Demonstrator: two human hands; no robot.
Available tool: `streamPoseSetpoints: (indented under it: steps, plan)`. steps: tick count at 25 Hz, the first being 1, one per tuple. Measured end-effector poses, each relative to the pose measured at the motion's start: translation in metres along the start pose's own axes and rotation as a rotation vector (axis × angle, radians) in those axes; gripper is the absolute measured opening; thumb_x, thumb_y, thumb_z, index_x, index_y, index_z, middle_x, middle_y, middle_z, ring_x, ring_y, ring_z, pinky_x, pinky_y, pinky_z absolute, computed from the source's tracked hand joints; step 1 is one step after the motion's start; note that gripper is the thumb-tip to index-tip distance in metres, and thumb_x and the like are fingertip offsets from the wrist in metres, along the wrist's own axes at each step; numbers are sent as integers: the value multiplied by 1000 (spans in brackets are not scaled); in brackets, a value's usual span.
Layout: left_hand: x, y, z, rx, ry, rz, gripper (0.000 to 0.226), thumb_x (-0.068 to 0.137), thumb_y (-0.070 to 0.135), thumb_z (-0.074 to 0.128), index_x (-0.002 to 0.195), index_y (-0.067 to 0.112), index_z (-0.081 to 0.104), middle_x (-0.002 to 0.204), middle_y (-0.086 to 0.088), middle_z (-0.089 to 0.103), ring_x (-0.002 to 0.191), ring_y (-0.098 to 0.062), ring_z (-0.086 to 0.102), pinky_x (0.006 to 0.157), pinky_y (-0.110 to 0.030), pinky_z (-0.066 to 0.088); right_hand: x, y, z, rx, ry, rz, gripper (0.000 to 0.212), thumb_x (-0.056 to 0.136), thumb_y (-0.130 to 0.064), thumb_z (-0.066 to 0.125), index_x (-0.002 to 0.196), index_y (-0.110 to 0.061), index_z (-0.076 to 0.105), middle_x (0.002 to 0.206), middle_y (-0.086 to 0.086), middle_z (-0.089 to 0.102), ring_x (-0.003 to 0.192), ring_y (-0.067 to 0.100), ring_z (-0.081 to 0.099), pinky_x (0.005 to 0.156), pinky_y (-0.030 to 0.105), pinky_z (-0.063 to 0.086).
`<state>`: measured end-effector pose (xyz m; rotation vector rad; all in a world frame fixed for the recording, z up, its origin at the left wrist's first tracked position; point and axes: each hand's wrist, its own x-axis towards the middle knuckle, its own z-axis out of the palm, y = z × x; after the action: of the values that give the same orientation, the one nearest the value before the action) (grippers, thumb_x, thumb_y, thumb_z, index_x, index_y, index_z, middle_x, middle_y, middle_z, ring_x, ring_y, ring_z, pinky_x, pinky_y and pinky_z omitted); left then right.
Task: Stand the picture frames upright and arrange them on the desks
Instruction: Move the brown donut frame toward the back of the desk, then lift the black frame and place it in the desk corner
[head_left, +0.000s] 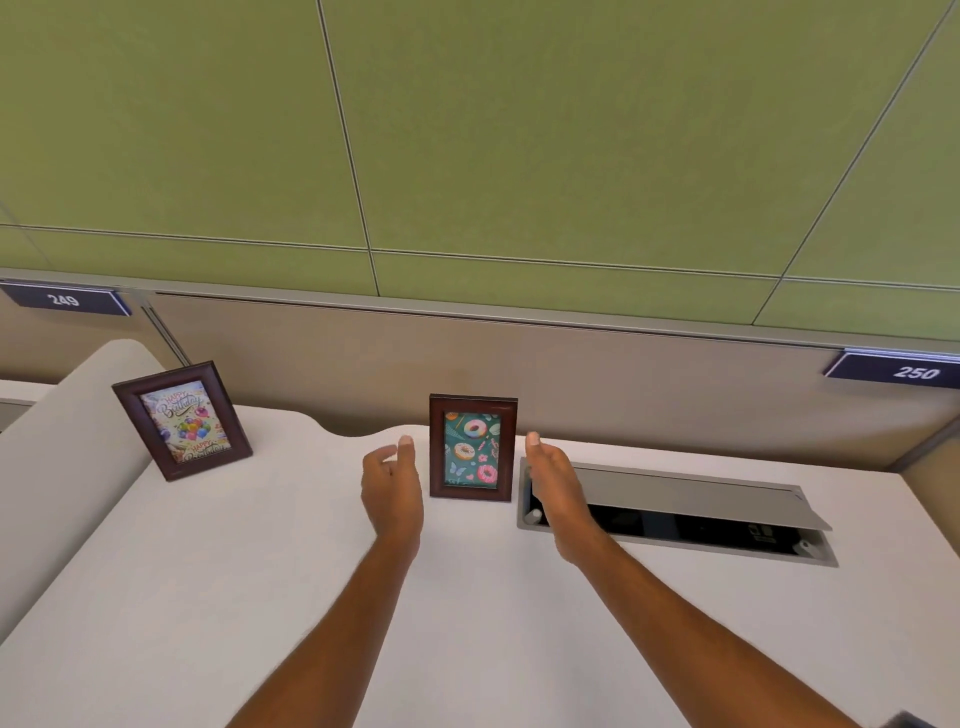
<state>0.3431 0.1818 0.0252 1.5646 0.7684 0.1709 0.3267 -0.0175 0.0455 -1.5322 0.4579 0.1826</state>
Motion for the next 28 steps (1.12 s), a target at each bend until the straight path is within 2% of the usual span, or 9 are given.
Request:
streamPoseSetpoints:
  steps: [2, 5, 7, 10, 16, 22, 28]
  plan:
    - [-26, -10, -3, -21, 32, -16, 29, 104, 46, 64, 106, 19, 70, 108, -10, 76, 99, -31, 71, 89, -44, 61, -18, 6, -9, 0, 14, -1, 45, 103, -69, 51, 113, -28, 68, 114, -7, 72, 108, 12, 66, 81, 30, 49]
    - [-58, -25, -6, -18, -107, -43, 23, 104, 30, 65, 90, 15, 76, 93, -14, 77, 75, -23, 67, 67, -34, 56, -47, 18, -23, 11, 50, -5, 48, 106, -60, 53, 113, -19, 77, 113, 3, 79, 104, 21, 71, 87, 36, 52]
    - [-76, -28, -6, 27, -221, -80, 23, 103, 26, 65, 89, 13, 79, 82, -11, 74, 67, -21, 65, 62, -31, 53, -66, 22, -35, 1, 69, -18, 47, 108, -56, 52, 108, -17, 79, 110, 7, 82, 104, 26, 75, 91, 41, 57]
    - [-108, -28, -3, 85, -403, -126, 20, 102, 23, 65, 97, 10, 80, 80, -9, 75, 70, -23, 69, 65, -32, 52, -96, 26, -56, -3, 73, -64, 41, 110, -50, 54, 106, -18, 80, 103, 3, 84, 103, 27, 78, 88, 41, 60]
    - [-175, -27, 15, 207, -732, -81, 27, 98, 35, 65, 108, 15, 80, 89, -4, 82, 81, -20, 77, 79, -37, 55, -145, 33, -108, 15, 112, -125, 18, 105, -34, 66, 108, -21, 79, 99, -1, 85, 99, 25, 80, 84, 37, 62]
    - [-244, -28, 53, 242, -889, -32, 26, 102, 34, 63, 116, 18, 77, 101, -9, 84, 92, -26, 79, 85, -42, 59, -191, 41, -178, 7, 201, -213, 18, 104, -40, 68, 110, -27, 78, 100, -8, 84, 92, 11, 80, 79, 28, 61]
    - [-312, -38, 91, 332, -1051, -13, 40, 105, 50, 62, 121, 17, 76, 111, -9, 84, 104, -29, 80, 91, -43, 61, -232, 40, -261, 39, 380, -259, 20, 105, -40, 69, 114, -24, 77, 102, -6, 84, 94, 15, 81, 82, 32, 65]
